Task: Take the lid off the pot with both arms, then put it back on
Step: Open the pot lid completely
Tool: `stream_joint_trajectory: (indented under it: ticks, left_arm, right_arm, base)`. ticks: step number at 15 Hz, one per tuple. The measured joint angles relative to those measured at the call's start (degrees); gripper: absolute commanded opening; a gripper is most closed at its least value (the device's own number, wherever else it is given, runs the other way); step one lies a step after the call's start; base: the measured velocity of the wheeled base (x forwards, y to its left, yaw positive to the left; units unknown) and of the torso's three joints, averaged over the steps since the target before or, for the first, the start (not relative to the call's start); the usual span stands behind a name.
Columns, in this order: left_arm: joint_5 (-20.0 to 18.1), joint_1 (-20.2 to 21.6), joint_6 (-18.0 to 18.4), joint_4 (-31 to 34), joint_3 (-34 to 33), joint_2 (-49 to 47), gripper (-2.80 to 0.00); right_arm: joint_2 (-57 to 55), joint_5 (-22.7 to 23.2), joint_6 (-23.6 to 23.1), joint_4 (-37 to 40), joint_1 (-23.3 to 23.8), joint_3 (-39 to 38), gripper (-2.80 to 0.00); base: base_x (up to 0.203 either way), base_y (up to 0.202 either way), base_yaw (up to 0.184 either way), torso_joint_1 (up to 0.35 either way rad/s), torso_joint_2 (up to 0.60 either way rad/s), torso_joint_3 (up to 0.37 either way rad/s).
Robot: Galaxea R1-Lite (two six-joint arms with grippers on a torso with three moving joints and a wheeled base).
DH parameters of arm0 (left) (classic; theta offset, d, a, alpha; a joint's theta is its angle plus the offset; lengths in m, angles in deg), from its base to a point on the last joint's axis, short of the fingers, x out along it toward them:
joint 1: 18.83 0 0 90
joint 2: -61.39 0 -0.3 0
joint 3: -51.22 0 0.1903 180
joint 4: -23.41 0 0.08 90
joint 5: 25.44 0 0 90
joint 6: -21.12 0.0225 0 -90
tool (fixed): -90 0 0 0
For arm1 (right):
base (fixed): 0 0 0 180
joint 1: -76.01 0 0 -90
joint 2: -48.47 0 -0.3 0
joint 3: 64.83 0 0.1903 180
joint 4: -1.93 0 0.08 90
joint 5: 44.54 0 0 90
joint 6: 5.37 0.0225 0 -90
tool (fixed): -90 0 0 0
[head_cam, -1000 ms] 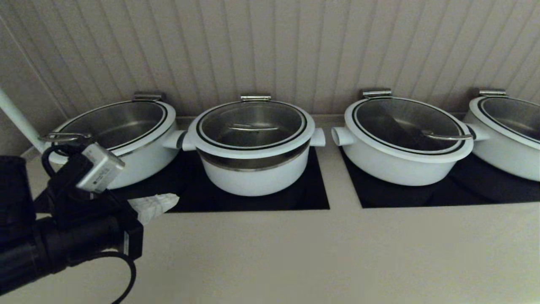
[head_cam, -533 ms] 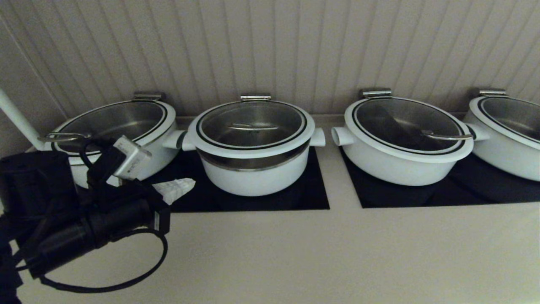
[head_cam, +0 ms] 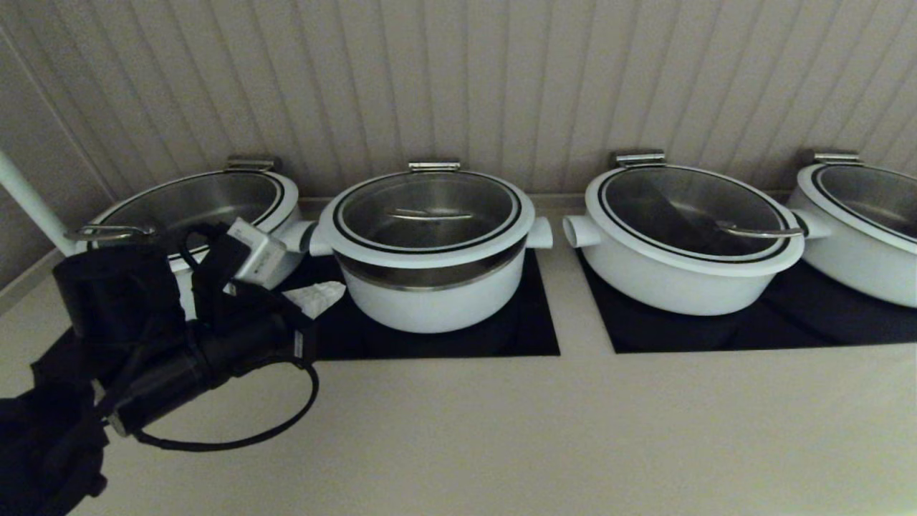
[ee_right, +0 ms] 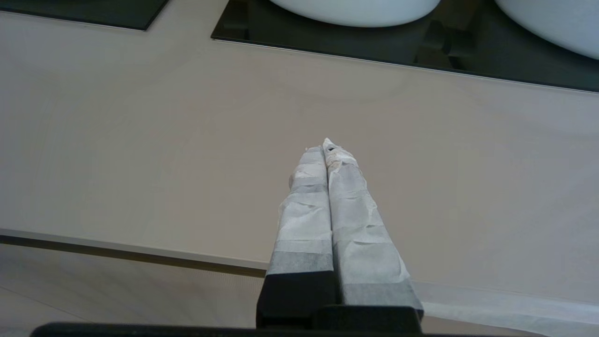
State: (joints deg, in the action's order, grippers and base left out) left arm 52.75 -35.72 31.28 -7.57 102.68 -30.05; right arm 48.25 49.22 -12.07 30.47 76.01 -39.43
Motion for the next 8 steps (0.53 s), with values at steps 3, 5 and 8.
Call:
stream_joint_trajectory:
  ticks: [3, 5, 8]
  left_arm:
    - [0.8, 0.0, 0.0, 0.0, 2.2, -2.4, -2.80]
    - [0.9, 0.0, 0.0, -0.1, 3.5, -3.7, -2.80]
    - [2.0, 0.0, 0.0, -0.1, 5.5, -5.4, -2.80]
  right_arm:
    - [0.0, 0.0, 0.0, 0.0, 0.0, 0.0, -2.80]
    - [0.0, 0.0, 0.0, 0.0, 0.0, 0.0, -2.80]
    - [0.0, 0.0, 0.0, 0.0, 0.0, 0.0, -2.80]
  base:
    - [0.000, 0.000, 0.000, 0.000, 0.00, 0.000]
    - [0.000, 0.000, 0.000, 0.000, 0.00, 0.000]
    - [0.000, 0.000, 0.000, 0.000, 0.00, 0.000]
